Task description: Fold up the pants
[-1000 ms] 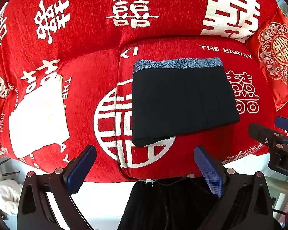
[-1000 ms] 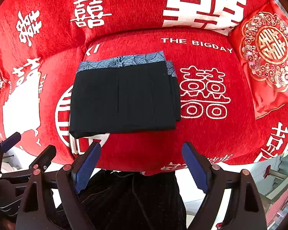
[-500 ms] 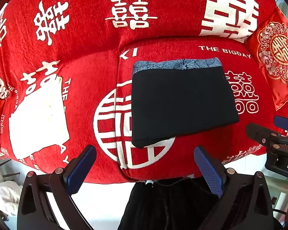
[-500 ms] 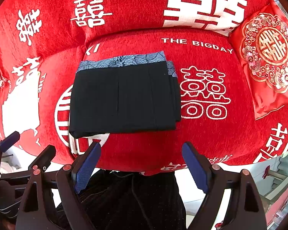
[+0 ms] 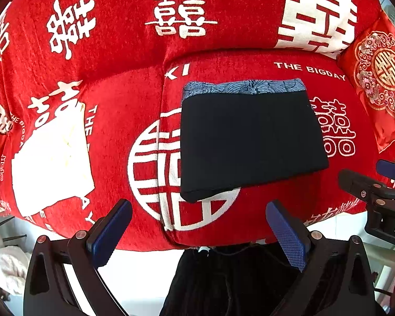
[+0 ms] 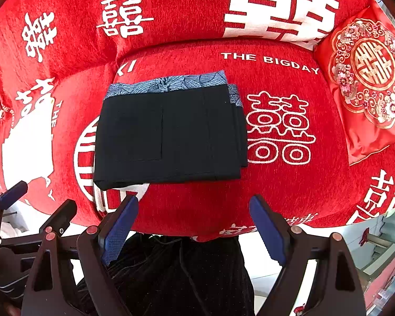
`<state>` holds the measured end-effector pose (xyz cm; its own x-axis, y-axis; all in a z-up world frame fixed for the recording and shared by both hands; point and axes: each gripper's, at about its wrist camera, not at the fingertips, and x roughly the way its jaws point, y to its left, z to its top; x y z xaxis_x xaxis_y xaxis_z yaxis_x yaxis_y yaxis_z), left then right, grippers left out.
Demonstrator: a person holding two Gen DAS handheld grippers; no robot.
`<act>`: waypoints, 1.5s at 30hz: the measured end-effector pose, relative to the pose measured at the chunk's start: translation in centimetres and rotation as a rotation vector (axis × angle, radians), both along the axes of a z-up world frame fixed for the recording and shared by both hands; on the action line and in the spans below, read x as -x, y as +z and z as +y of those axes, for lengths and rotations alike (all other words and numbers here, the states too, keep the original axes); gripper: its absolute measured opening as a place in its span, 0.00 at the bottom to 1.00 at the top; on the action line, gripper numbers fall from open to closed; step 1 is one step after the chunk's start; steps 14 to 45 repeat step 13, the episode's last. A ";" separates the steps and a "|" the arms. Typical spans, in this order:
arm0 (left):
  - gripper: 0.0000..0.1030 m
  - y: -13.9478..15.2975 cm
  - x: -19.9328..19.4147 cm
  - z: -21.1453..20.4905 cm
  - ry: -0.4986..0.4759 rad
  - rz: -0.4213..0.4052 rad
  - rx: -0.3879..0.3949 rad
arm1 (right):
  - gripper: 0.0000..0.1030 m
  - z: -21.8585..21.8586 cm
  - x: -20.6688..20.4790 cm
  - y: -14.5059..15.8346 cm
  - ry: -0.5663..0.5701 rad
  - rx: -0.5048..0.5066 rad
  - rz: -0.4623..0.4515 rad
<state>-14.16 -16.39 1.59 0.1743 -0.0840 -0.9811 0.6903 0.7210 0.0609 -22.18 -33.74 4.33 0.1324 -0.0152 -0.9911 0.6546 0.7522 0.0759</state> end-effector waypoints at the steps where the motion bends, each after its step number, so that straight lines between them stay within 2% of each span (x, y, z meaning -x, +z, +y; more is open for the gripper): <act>1: 0.99 0.0 0.0 0.0 0.003 0.001 0.000 | 0.86 0.0 0.0 0.0 0.001 -0.001 0.000; 13: 0.99 0.2 0.0 -0.3 -0.012 -0.001 0.027 | 0.86 -0.5 -0.1 -0.3 0.009 0.002 0.010; 45: 0.99 0.2 0.0 -0.3 -0.012 -0.001 0.027 | 0.86 -0.5 -0.1 -0.3 0.009 0.002 0.010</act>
